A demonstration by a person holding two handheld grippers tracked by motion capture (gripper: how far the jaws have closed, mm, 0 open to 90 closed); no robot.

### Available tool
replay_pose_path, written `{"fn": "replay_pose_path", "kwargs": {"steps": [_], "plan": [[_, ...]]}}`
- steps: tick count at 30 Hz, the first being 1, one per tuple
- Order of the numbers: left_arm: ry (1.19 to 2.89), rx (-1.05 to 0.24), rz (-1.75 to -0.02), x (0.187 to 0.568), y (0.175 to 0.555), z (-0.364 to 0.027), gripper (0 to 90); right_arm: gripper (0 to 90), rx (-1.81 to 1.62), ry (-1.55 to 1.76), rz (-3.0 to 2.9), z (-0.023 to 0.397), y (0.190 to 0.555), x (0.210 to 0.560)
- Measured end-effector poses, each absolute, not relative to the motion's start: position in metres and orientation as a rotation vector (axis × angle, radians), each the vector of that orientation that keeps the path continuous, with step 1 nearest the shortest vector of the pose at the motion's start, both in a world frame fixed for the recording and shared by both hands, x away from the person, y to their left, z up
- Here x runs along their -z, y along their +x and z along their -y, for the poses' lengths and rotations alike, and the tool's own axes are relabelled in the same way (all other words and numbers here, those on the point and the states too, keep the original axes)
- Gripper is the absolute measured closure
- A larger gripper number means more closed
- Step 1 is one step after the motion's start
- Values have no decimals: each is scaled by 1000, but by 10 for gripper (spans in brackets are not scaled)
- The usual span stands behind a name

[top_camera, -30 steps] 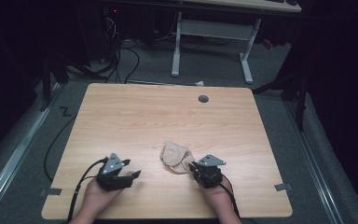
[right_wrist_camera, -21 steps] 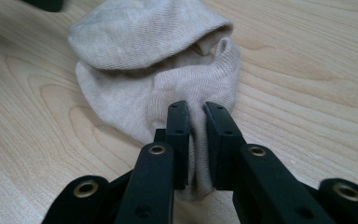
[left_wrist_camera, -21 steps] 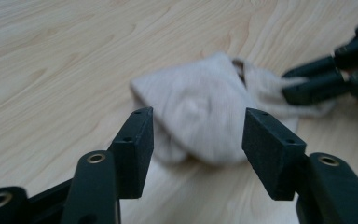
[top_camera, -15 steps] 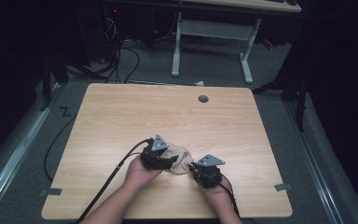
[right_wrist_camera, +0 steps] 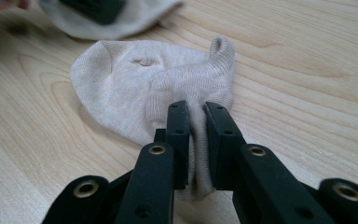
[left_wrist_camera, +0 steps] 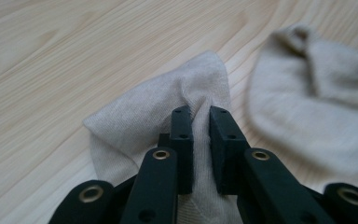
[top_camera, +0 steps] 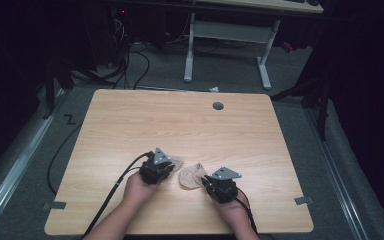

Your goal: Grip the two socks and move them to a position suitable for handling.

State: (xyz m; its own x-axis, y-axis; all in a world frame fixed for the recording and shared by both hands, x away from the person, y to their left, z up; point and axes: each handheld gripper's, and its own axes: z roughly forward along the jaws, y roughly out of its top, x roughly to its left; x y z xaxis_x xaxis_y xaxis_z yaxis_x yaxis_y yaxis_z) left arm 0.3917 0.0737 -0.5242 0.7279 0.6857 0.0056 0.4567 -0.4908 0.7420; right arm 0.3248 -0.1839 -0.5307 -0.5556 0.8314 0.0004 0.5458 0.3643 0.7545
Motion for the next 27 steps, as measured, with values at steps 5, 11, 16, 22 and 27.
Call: {"fn": "replay_pose_path", "kwargs": {"steps": [5, 11, 16, 22, 27], "plan": [[2160, -481, -943, 526, 384, -121, 797, 810, -1010, 1182, -2259, 177, 322, 530], [2089, -522, -1064, 530, 390, -168, 748, 807, -1023, 1136, -2295, 156, 318, 530], [2073, -533, -1059, 532, 385, -176, 636, 805, -1010, 1103, -2306, 145, 318, 530], [1958, -564, -1056, 520, 364, -178, 500, 803, -998, 1087, -2319, 137, 320, 529], [1966, -463, -1036, 519, 348, -176, 564, 776, -993, 1072, -2332, 125, 321, 529]]}}
